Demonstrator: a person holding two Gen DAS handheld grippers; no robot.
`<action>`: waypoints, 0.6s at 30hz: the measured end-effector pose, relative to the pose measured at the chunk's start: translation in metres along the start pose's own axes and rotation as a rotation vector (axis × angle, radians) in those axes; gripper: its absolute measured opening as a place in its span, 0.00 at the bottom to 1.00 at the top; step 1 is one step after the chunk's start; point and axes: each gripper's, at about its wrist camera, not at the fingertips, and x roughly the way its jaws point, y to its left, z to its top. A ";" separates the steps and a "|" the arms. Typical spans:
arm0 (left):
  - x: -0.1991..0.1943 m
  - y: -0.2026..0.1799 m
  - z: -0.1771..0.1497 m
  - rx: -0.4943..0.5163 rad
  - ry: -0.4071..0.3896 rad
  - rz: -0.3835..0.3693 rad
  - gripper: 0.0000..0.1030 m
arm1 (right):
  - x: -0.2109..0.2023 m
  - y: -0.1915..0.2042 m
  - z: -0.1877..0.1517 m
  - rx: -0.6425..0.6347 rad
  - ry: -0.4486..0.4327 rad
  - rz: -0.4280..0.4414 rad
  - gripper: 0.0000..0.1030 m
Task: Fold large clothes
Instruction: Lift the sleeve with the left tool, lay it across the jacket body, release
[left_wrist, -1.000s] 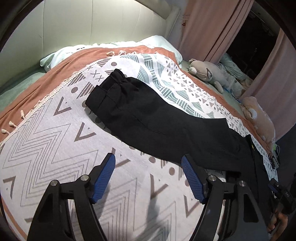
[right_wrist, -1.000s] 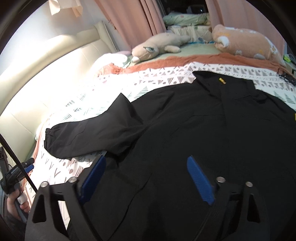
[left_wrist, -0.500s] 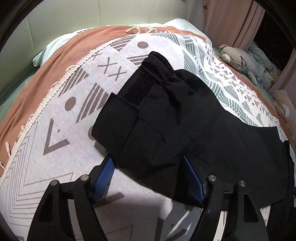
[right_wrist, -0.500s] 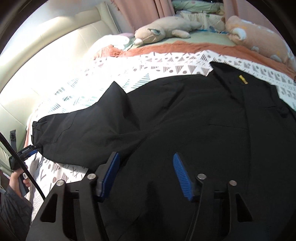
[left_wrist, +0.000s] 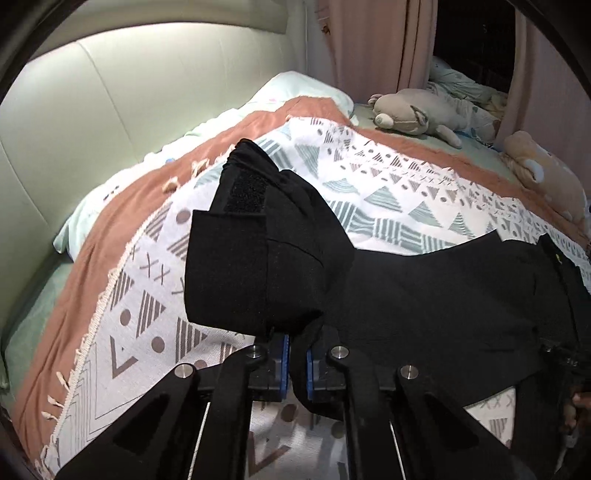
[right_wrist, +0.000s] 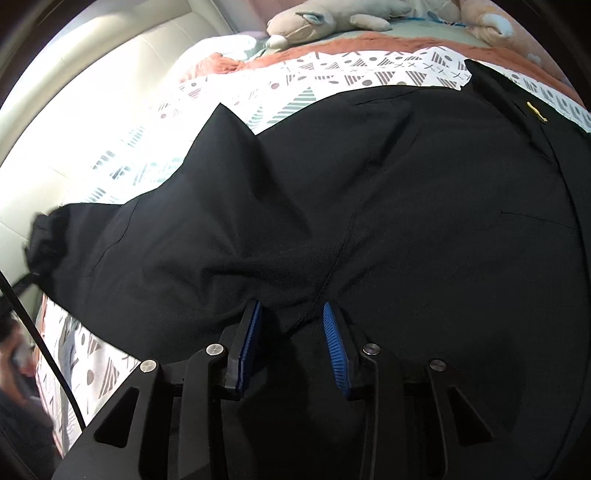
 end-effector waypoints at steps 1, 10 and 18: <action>-0.013 -0.007 0.008 0.005 -0.015 -0.005 0.08 | 0.001 0.002 0.000 -0.013 0.002 -0.012 0.31; -0.133 -0.097 0.066 0.102 -0.150 -0.106 0.08 | -0.048 -0.012 -0.009 0.095 0.017 0.021 0.34; -0.186 -0.212 0.062 0.255 -0.189 -0.207 0.07 | -0.145 -0.043 -0.038 0.109 -0.077 0.007 0.69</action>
